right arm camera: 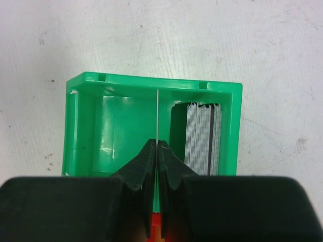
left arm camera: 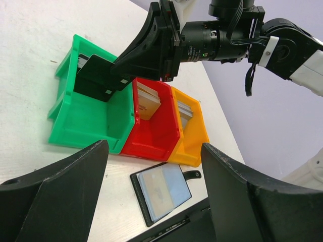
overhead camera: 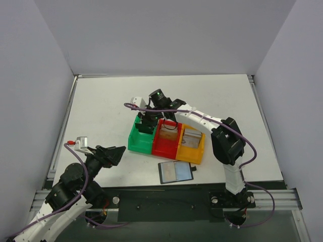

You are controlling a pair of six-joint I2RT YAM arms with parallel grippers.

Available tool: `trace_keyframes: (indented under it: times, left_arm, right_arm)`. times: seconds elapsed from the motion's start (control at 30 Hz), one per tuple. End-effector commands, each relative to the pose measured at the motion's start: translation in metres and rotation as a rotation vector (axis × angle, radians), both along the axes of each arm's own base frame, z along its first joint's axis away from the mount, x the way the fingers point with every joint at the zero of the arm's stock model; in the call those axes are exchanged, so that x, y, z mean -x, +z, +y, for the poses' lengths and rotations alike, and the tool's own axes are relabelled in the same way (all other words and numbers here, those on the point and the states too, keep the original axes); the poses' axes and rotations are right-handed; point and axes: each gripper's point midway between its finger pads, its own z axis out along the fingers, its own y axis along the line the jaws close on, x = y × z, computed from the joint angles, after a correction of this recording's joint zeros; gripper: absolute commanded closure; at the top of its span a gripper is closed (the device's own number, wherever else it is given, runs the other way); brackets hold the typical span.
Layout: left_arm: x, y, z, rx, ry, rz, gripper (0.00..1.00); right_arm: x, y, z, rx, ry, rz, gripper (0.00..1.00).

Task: Take the credit cards out of the card holder
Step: Place the credit card in the storage box.

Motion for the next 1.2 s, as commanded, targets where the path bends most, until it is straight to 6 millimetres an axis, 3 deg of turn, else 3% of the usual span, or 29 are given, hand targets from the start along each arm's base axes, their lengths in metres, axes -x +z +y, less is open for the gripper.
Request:
trace_keyframes:
  times: [0.0,0.7,1.03,1.17]
  left_arm:
    - [0.011,0.032,0.014,0.069,0.009,-0.104,0.16]
    - [0.009,0.028,0.011,0.058,0.002,-0.092,0.16]
    - [0.008,0.027,0.01,0.051,0.002,-0.09,0.16]
    - [0.008,0.027,0.009,0.051,-0.001,-0.09,0.16]
  right_arm:
    - [-0.005,0.004,0.008,-0.027,0.013,-0.027,1.0]
    - [-0.009,-0.042,-0.006,0.05,-0.045,-0.035,1.0]
    - [-0.016,-0.048,-0.01,0.064,-0.102,-0.058,1.0]
    - [-0.021,-0.042,-0.007,0.044,-0.118,-0.092,0.9]
